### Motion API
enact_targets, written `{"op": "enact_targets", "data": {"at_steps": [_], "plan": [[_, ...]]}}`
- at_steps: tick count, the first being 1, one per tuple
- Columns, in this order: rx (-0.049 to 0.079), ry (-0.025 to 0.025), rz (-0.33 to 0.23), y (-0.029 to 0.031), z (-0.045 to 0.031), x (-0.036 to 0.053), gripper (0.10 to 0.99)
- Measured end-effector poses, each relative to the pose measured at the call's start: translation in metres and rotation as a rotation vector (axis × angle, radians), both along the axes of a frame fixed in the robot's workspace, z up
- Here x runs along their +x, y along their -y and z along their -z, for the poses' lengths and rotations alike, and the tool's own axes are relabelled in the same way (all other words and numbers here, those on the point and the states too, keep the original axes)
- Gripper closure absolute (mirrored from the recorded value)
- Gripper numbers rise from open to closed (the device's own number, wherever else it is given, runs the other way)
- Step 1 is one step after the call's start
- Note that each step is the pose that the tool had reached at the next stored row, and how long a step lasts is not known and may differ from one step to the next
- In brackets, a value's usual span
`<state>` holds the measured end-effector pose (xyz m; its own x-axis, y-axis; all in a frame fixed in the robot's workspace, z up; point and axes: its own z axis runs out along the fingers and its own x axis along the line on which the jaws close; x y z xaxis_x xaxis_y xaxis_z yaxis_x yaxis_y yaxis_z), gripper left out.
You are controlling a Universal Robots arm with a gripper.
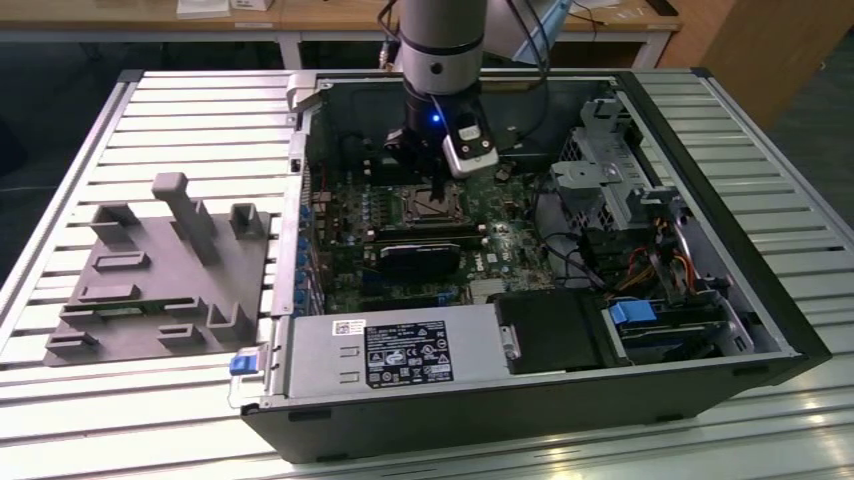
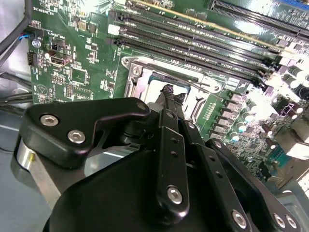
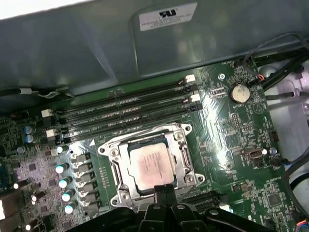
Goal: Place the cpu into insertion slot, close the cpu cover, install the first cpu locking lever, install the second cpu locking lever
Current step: 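Install the second cpu locking lever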
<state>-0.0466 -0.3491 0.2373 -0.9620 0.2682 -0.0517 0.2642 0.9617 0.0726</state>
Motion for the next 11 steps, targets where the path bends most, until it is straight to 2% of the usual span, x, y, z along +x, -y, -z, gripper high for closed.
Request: {"op": "enact_targets", "data": {"at_steps": [11], "plan": [[0.003,0.0005,0.0,0.0101,0.0,-0.0019,0.984]]}}
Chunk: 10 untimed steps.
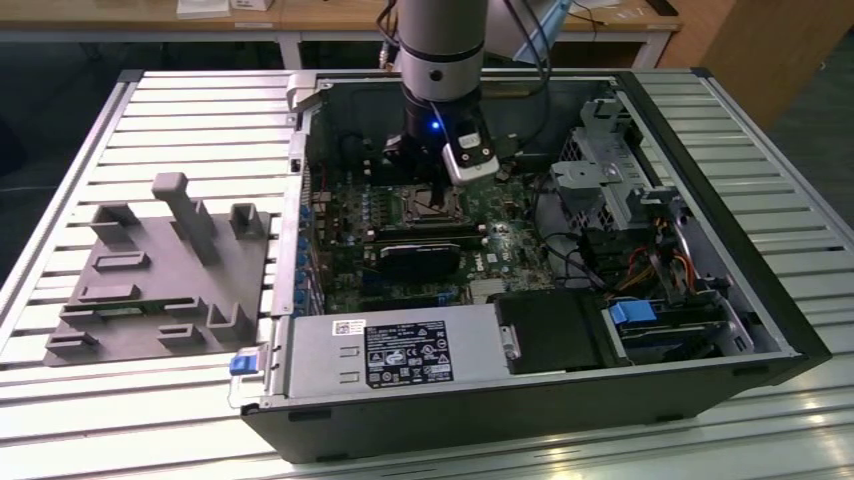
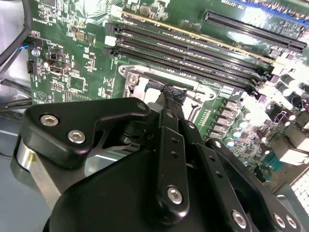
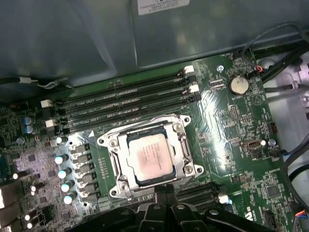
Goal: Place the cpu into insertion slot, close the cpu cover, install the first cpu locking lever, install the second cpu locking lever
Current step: 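Install the second cpu locking lever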
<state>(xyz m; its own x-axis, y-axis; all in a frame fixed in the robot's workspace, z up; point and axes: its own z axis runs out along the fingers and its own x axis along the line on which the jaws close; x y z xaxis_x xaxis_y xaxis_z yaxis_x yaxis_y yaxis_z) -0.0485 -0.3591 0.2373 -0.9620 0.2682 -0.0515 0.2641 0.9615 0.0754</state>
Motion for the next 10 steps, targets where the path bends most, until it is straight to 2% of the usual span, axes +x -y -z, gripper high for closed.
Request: {"op": "enact_targets", "data": {"at_steps": [4,10], "plan": [[0.0,0.0007,-0.006,0.0017,0.0,-0.002,0.984],[0.0,0.0008,-0.065,0.0027,0.0003,-0.0033,0.984]]}}
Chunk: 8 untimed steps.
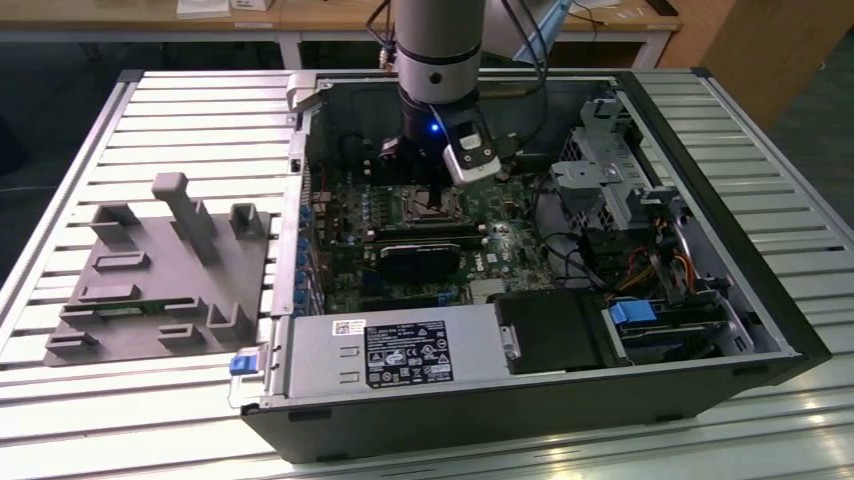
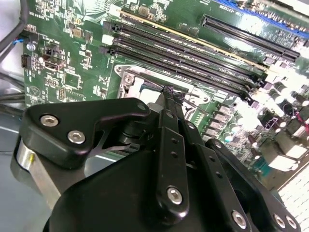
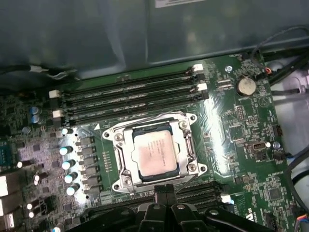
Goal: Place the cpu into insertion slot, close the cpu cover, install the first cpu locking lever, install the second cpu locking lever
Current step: 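Install the second cpu locking lever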
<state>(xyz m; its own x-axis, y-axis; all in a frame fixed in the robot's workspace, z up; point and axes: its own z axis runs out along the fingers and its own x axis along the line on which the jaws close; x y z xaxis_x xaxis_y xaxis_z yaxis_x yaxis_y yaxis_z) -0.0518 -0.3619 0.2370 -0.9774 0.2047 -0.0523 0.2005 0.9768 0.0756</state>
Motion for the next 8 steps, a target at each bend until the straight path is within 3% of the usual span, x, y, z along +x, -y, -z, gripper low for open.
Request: {"op": "enact_targets", "data": {"at_steps": [8], "plan": [[0.001,0.0004,-0.041,0.0066,0.0007,-0.0051,0.984]]}}
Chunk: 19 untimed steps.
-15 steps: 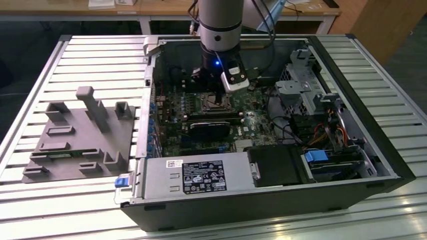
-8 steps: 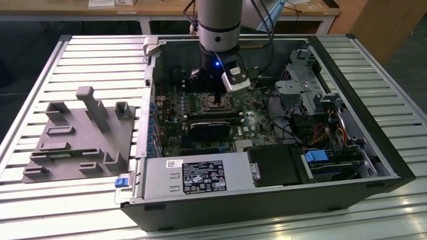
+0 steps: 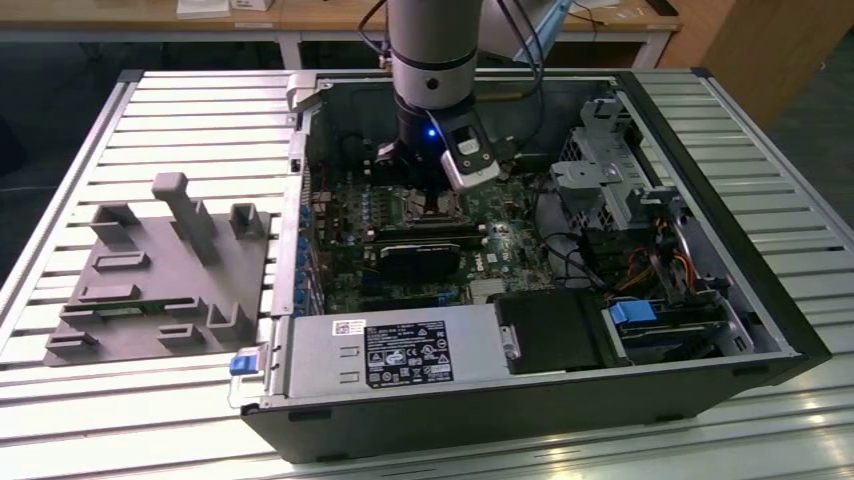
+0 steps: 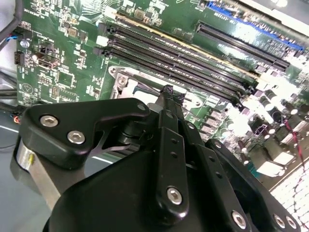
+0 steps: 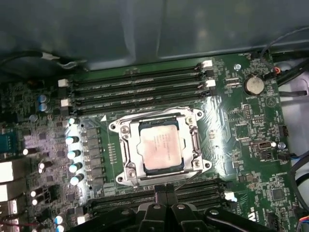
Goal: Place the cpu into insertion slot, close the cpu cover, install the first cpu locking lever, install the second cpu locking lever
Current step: 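Install the second cpu locking lever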
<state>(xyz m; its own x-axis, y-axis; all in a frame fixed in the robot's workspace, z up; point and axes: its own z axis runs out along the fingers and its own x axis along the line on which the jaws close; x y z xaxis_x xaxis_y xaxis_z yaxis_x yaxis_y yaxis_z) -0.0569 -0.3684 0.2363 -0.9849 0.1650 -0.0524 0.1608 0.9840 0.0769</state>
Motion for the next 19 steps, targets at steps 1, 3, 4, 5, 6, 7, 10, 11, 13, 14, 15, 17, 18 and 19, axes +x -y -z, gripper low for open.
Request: {"op": "enact_targets", "data": {"at_steps": [1,3,4,5,6,7,10,11,13,14,15,17,18,19], "plan": [[0.002,0.0,-0.003,0.0007,0.0003,-0.0005,0.984],[0.009,0.0001,-0.009,0.0019,0.0011,-0.0014,0.984],[0.014,0.0001,-0.012,0.0024,0.0015,-0.0017,0.984],[0.019,0.0001,-0.016,0.0028,0.002,-0.0021,0.984],[0.025,0.0001,-0.019,0.0032,0.0025,-0.0024,0.984],[0.03,0.0002,-0.022,0.0037,0.003,-0.0028,0.984],[0.044,0.0002,-0.03,0.0055,0.0046,-0.004,0.984],[0.048,0.0002,-0.032,0.0064,0.0052,-0.0045,0.984],[0.058,0.0002,-0.036,0.0082,0.0068,-0.0054,0.984],[0.064,0.0003,-0.037,0.0091,0.0076,-0.0058,0.984],[0.069,0.0005,-0.039,0.0099,0.0084,-0.0062,0.984],[0.08,0.0005,-0.042,0.0117,0.01,-0.0071,0.984],[0.086,0.0006,-0.044,0.0126,0.0109,-0.0076,0.984],[0.091,0.0006,-0.045,0.0135,0.0117,-0.0081,0.984]]}}
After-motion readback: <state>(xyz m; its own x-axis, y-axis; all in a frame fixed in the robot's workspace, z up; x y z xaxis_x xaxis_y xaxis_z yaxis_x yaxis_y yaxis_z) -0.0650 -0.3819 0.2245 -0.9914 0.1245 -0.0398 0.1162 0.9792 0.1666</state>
